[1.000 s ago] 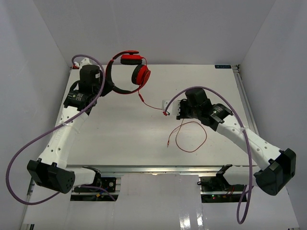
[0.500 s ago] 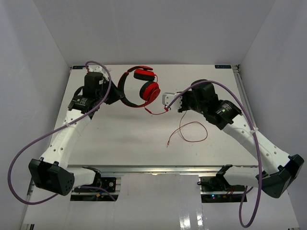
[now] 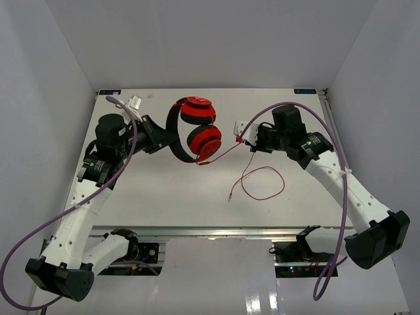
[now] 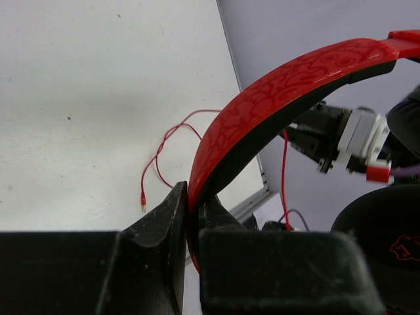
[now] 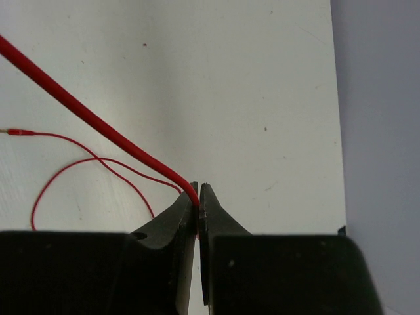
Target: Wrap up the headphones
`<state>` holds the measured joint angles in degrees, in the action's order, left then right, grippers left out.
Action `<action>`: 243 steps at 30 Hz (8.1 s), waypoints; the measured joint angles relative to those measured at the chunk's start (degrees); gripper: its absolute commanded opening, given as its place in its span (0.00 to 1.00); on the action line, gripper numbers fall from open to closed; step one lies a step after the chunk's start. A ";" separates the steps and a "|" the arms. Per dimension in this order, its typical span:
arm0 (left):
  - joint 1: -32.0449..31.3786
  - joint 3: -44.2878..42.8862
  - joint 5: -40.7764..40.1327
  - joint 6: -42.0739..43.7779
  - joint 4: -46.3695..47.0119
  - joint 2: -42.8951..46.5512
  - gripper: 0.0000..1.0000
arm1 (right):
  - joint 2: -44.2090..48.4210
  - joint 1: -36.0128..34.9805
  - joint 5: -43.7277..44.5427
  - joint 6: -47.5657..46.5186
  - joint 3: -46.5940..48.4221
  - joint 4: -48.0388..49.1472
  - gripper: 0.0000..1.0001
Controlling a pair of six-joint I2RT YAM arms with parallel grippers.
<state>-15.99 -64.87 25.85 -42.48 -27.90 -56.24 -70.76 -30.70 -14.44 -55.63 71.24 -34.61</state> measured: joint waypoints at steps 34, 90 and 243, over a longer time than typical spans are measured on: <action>-15.85 9.47 5.57 19.63 -6.09 -7.84 0.00 | 1.89 3.18 -15.82 -5.03 0.28 -2.86 0.08; -34.71 -4.07 -66.97 37.66 -17.24 -17.63 0.00 | -19.74 3.90 -46.98 28.06 2.92 -9.38 0.08; -14.98 -24.12 -38.15 -17.19 -6.50 -24.38 0.00 | -3.80 7.08 -43.18 37.90 -10.98 3.13 0.11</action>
<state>-30.97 -88.99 -12.30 -59.67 -34.40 -80.62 -74.56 -23.62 -57.62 -17.73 60.26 -31.48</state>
